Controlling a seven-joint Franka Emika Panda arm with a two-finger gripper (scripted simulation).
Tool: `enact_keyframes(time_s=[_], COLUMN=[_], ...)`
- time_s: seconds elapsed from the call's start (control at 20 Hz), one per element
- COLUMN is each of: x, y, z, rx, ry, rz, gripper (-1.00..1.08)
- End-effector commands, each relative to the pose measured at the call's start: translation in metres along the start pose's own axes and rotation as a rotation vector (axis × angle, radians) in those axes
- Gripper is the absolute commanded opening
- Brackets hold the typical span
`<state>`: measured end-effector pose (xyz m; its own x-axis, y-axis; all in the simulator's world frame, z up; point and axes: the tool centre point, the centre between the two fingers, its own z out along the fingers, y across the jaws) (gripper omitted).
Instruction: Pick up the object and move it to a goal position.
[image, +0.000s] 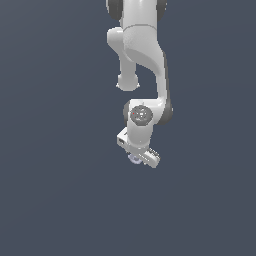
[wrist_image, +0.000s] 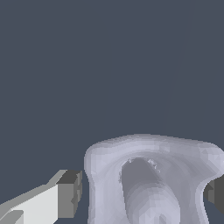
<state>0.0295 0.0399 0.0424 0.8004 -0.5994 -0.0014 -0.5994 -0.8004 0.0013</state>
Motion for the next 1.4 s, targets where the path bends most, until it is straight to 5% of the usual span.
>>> enact_keyframes(time_s=[0.0,0.05,0.1,0.8,1.35], x=[0.001,0.001,0.001,0.004,0.043], y=[-0.001,-0.001,-0.001,0.000,0.023], z=[0.003,0.003,0.003,-0.003,-0.066], rx=[0.001,0.001,0.001,0.007,0.067], ry=[0.001,0.001,0.001,0.006,0.067], rz=[0.000,0.000,0.000,-0.006,-0.070], gripper=[1.00,1.00,-1.00,-1.00,-1.00])
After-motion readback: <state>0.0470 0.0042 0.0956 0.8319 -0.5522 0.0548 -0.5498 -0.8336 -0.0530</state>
